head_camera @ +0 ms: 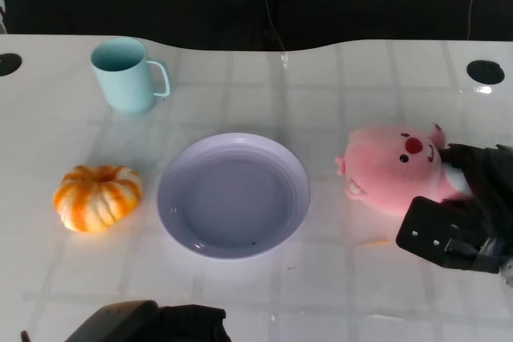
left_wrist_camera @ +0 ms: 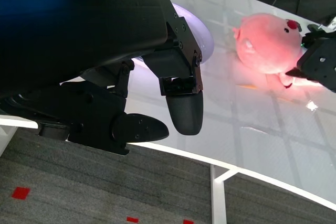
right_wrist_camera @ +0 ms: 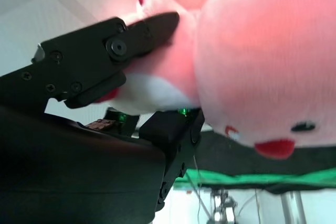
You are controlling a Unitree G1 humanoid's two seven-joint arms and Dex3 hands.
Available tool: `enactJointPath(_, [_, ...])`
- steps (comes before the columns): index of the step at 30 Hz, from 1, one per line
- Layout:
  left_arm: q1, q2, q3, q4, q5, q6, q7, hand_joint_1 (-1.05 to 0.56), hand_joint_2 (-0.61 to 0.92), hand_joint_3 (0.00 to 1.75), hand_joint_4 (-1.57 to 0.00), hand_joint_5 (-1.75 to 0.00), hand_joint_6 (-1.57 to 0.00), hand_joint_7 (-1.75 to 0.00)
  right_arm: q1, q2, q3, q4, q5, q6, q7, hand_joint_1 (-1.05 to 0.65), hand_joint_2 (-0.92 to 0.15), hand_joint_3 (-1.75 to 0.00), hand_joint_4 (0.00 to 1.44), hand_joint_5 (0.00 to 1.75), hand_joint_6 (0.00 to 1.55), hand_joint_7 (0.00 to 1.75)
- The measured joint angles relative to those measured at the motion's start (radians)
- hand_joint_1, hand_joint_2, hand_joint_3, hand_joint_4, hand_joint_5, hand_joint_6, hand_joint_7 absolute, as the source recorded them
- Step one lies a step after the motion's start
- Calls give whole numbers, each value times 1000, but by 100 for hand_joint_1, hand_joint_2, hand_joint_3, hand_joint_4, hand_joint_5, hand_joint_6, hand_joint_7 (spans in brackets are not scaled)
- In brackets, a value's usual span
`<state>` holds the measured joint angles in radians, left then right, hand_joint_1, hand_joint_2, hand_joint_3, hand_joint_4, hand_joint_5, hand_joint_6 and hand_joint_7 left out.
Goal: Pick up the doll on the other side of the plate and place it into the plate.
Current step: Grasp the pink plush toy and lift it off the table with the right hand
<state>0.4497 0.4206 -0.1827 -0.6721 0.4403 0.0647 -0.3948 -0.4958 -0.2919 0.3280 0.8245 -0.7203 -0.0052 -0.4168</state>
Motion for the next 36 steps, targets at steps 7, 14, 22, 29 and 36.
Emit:
enactJointPath(7, [-3,6,20,24,-7,-41,0,-14,92,29,-66,-162,-73,-97,24,-1,-7,-63,38,4,-5,-21,-53,-95,84,170,77,153])
enactJointPath(14, [-29,5,20,61,-2,-46,0,-14,92,28,-66,-163,-74,-97,87,21,-42,-218,131,-31,38,-23,-37,-132,91,175,75,175])
enactJointPath(22, [-48,1,7,109,17,-68,17,-13,92,26,-67,-163,-76,-96,106,41,-50,-369,162,-11,105,-16,-29,-139,91,175,77,175])
enactJointPath(29, [-51,-9,-13,114,28,-75,30,-15,92,23,-68,-159,-78,-94,107,68,-46,-450,168,-3,161,-12,-31,-138,92,175,76,175])
enactJointPath(36, [-55,-12,-18,128,35,-86,34,-17,92,20,-71,-154,-79,-91,72,138,-7,-474,152,22,229,-16,-35,-131,93,175,75,173])
